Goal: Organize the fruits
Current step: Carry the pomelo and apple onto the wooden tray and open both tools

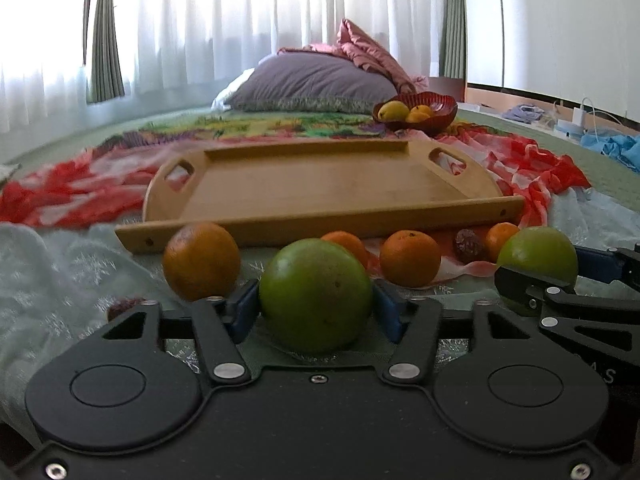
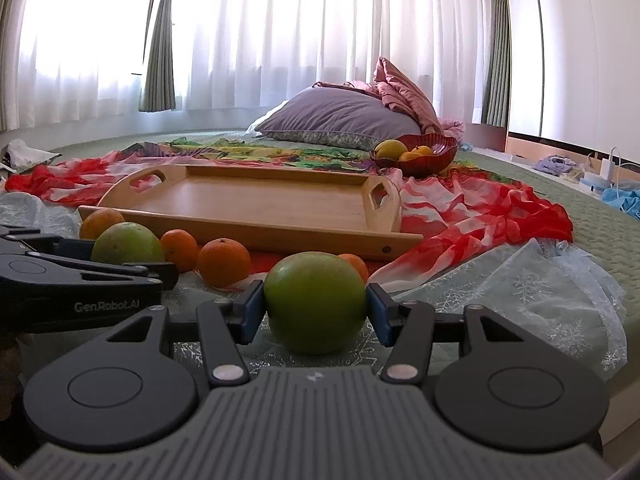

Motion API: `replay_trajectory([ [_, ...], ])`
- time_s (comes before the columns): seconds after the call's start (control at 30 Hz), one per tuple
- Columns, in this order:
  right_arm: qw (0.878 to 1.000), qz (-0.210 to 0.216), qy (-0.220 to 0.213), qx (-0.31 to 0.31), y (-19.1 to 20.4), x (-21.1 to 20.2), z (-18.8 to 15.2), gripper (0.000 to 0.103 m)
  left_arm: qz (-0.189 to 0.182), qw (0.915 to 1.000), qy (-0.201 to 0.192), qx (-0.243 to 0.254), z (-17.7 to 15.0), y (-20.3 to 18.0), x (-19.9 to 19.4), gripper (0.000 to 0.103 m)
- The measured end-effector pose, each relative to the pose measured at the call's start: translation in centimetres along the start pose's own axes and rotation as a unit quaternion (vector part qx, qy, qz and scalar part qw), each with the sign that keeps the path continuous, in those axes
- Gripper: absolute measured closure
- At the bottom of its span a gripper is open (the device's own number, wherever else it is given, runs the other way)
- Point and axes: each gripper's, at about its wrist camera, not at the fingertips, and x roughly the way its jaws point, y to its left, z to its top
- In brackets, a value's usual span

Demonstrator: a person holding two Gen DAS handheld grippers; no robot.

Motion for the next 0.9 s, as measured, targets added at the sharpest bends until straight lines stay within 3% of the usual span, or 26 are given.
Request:
replay_trajectory([
  [0.23,1.0,0.007,-0.003,0.0,-0.2,0.2,0.2,0.046,0.01,0.9997,-0.023,0.006,1.1,-0.3,-1.1,0.048],
  [0.5,0.999,0.028,-0.035,0.02,-1.2,0.4,4.0,0.046,0.007,0.9984,-0.055,0.009,6.9,0.5,-1.5,0.048],
  [0.6,0.998,0.037,-0.03,0.046,-2.4,1.9,6.6,0.046,0.006,0.9989,-0.046,0.001,9.4,1.5,-0.5,0.048],
  [0.77,0.992,0.07,0.013,0.099,-5.0,6.0,11.5,0.046,-0.002,0.9995,-0.002,-0.033,14.0,4.3,2.6,0.048],
  [0.9,0.991,0.075,0.042,0.099,-6.0,10.0,14.5,0.046,-0.006,0.9982,0.024,-0.054,16.0,6.1,5.6,0.048],
])
